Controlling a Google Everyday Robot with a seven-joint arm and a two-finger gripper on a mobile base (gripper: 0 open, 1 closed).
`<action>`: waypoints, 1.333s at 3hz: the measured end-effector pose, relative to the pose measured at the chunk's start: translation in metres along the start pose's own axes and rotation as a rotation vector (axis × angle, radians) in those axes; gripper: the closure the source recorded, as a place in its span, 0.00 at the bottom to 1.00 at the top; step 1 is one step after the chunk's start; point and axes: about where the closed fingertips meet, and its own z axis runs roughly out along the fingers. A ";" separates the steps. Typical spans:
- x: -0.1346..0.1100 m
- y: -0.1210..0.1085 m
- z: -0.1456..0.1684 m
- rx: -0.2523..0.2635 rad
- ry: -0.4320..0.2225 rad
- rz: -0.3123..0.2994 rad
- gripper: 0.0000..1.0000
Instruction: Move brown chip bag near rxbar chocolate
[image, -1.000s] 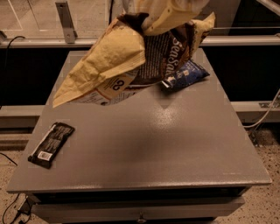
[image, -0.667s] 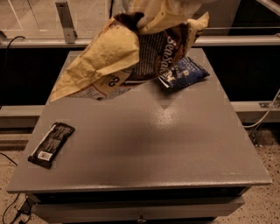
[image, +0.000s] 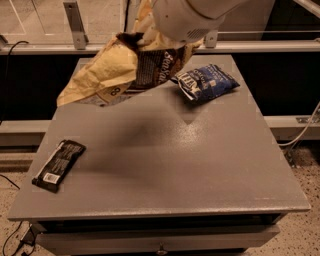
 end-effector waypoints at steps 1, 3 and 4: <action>-0.021 -0.023 0.035 0.092 -0.057 -0.014 1.00; -0.084 -0.040 0.121 0.136 -0.209 -0.001 1.00; -0.085 -0.040 0.121 0.136 -0.210 0.001 1.00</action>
Offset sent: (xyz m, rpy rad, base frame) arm 0.0697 0.1347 -0.0295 0.1932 -0.1211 0.1307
